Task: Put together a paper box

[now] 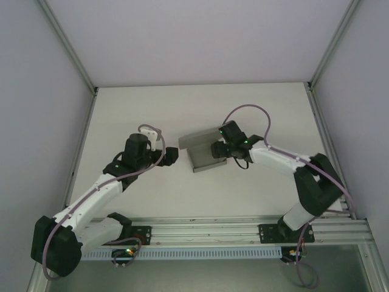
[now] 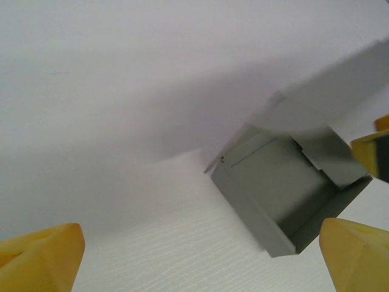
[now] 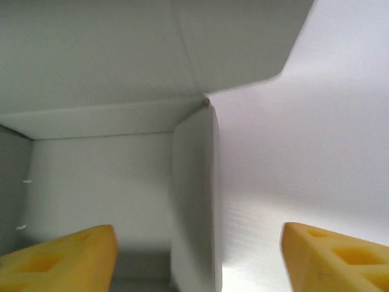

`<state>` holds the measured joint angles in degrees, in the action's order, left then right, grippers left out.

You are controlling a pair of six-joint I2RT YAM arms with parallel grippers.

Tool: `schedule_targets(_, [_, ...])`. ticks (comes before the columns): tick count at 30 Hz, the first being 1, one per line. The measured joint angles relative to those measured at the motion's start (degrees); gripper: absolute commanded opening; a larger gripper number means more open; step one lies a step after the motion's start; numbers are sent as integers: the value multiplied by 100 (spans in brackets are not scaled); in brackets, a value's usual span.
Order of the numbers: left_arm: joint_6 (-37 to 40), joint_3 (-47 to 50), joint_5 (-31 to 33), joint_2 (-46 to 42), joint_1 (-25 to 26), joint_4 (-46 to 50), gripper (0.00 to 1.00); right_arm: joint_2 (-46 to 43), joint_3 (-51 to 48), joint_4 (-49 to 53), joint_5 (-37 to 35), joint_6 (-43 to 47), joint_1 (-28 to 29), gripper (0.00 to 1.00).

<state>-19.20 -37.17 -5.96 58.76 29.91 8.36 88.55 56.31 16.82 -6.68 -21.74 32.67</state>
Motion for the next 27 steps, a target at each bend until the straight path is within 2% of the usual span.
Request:
schedule_targets(5, [0, 83, -72, -2, 0, -136, 100, -1062, -599, -452, 372, -271, -223, 80])
schedule_targets(10, [0, 155, -122, -20, 0, -197, 100, -1416, -1259, -796, 1091, -994, -1095, 73])
schedule_targets(14, [0, 186, -138, -50, 0, -238, 100, -1073, -1471, -811, 1436, -1169, -1274, 68])
schedule_targets(19, [-2, 195, -140, -52, 0, -262, 100, -369, -1469, -1488, 2017, -1237, -1235, 58])
schedule_targets(25, [-2, 227, -140, -55, -7, -284, 100, 356, -1235, -2039, 2243, -1250, -1027, 55])
schedule_targets(27, [-2, 232, -138, -55, -13, -284, 100, 551, -1132, -2157, 2240, -1211, -905, 45])
